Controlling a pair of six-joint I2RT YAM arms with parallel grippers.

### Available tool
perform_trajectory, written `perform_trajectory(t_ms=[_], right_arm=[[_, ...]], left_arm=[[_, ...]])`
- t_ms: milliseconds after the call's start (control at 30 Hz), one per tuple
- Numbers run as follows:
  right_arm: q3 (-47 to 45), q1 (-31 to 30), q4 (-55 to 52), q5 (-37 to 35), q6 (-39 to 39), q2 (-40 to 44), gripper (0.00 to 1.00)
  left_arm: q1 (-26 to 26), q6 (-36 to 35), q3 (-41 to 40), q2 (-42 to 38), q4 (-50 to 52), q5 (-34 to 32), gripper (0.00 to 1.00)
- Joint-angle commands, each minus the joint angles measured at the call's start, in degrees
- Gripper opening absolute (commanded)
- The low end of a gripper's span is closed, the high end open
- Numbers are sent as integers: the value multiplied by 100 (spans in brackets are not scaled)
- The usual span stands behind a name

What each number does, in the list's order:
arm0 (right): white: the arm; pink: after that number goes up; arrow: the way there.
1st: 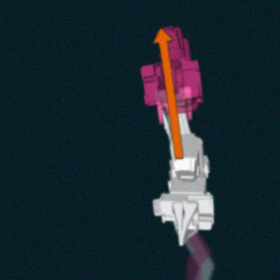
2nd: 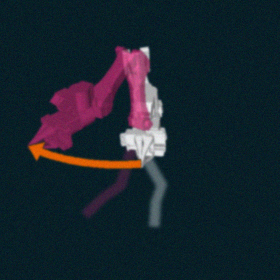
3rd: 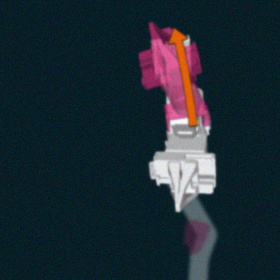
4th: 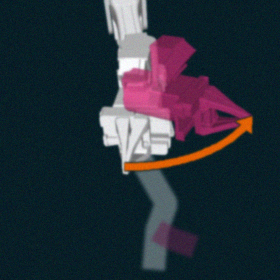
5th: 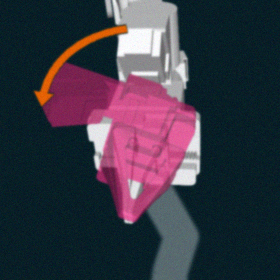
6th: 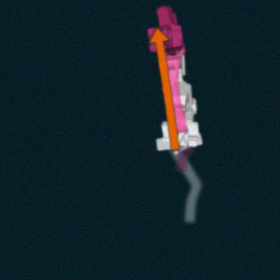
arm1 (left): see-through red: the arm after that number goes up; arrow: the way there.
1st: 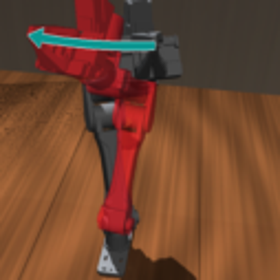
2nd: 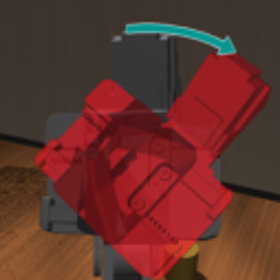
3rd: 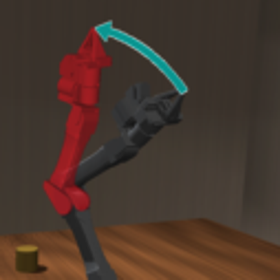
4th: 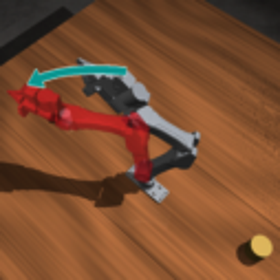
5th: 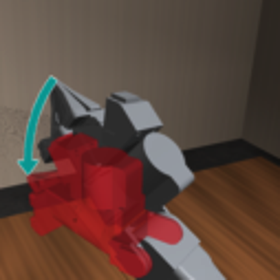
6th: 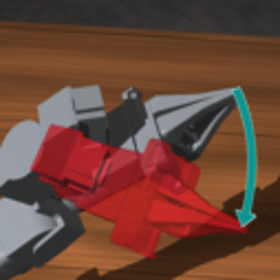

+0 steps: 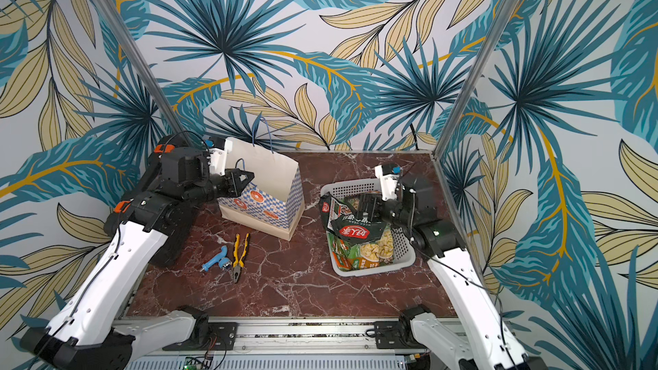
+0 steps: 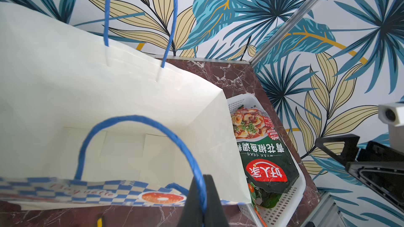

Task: Place the condiment packets inside the bag
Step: Place the paper bag at the center of the board, then adjust the paper bag at the center of the board.

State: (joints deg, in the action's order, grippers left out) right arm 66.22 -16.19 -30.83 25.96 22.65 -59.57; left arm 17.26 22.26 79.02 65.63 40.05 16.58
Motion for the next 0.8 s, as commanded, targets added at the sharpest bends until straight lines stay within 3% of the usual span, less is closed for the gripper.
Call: perform_trajectory(t_ms=[0,267,367,467,633,767], right_arm=[[998,-560,-421,-385,-699,-821,95],[4307,-1405,-2054,-1148,-2102,-3588,89],[5312,-1447,-2563,-1746,-2420,-4471,89],[6365,-1457,-3119,-1869,-2708,-5359,88],[7127,-1487,-3233,-1640,-2828,-6088,86],[7602,-1594,-3228,-1577,-2854,-6451,75]], left_arm=[[-72,-194,-262,-262,117,-280,0],[-167,-301,-508,-321,127,-454,0],[-181,-293,-551,-280,51,-381,0],[-179,-275,-587,-228,-13,-265,0],[-210,-337,-617,-212,-2,-256,0],[-238,-419,-629,-208,57,-371,0]])
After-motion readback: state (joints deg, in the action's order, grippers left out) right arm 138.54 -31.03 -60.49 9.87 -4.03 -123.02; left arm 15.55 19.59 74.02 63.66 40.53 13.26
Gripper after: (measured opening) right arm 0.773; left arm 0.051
